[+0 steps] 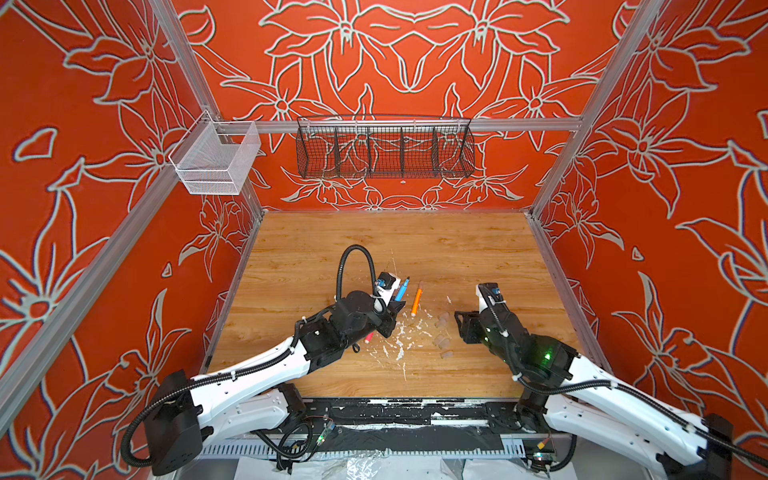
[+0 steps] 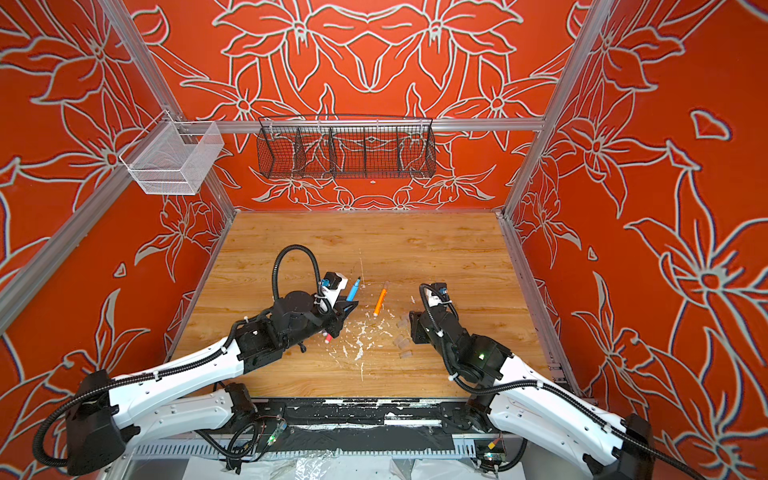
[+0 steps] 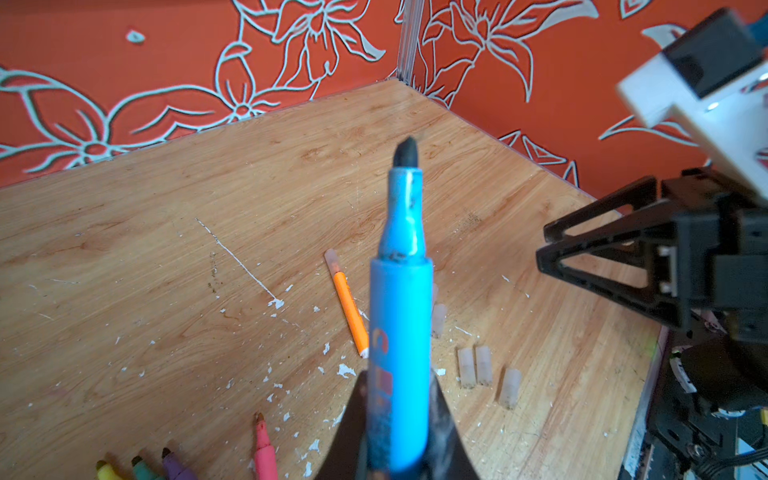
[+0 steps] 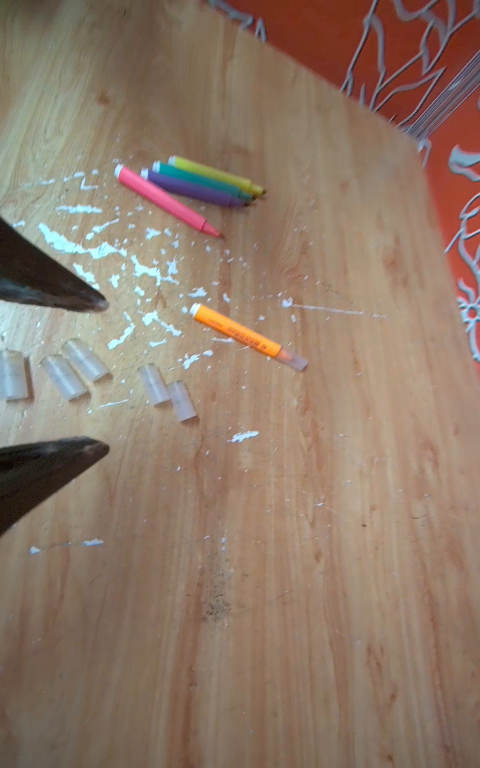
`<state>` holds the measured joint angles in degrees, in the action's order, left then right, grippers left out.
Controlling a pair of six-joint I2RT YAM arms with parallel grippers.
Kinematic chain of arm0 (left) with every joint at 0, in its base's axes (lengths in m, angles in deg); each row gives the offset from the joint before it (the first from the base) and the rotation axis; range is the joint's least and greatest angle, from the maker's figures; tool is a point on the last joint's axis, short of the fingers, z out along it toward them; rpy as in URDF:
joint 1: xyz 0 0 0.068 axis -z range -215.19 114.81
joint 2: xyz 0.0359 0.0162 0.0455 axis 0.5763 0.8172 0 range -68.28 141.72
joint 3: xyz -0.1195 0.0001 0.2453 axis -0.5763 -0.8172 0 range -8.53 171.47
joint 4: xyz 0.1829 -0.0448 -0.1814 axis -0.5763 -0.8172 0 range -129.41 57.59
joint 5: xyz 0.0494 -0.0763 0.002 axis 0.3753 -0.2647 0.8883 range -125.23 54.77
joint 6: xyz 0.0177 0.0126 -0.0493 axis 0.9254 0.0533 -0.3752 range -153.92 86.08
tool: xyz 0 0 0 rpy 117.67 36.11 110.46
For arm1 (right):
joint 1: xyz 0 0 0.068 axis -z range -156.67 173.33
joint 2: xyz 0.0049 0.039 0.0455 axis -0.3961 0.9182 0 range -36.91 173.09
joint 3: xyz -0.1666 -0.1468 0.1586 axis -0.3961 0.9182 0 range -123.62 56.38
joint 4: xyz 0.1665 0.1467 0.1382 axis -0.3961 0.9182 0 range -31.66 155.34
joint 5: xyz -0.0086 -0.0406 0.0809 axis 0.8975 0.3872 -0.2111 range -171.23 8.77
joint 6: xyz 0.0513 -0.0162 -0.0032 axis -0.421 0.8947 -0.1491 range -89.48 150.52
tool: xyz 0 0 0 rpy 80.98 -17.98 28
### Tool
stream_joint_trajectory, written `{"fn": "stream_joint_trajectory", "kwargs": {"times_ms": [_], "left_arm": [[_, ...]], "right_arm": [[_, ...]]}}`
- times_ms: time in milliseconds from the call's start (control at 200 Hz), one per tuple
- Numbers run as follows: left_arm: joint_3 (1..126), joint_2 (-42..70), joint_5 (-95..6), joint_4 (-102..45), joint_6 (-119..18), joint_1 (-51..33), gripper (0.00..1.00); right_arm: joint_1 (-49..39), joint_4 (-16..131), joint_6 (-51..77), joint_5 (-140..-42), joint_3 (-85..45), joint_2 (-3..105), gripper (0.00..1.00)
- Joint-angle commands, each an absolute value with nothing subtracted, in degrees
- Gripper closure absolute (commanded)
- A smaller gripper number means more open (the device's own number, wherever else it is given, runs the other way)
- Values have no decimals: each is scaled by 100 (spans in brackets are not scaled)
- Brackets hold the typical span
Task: Insert the pens into the pen caps
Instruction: 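Move the right gripper down to the translucent caps on the table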
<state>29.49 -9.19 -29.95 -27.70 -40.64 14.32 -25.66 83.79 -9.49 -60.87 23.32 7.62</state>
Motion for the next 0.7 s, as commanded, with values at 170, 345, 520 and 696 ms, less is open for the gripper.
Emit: {"fn": "stream_joint_trajectory", "kwargs": {"times_ms": [170, 345, 520, 696], "left_arm": [[2902, -982, -3182, -2635, -4098, 1438, 100], [2935, -846, -3284, -2510, -4095, 1438, 100], [2983, -762, -3223, -2545, -4042, 1438, 100], [2918, -816, -3147, -2520, -3972, 1433, 100]], "right_arm": [[-2599, 8534, -1379, -6726, 2371, 1669, 55], [-2589, 8091, -1462, -6939, 2498, 2190, 55], [-2404, 7494, -1387, -7050, 2478, 2717, 52], [-1940, 7022, -1220, -7459, 2295, 3479, 51]]}}
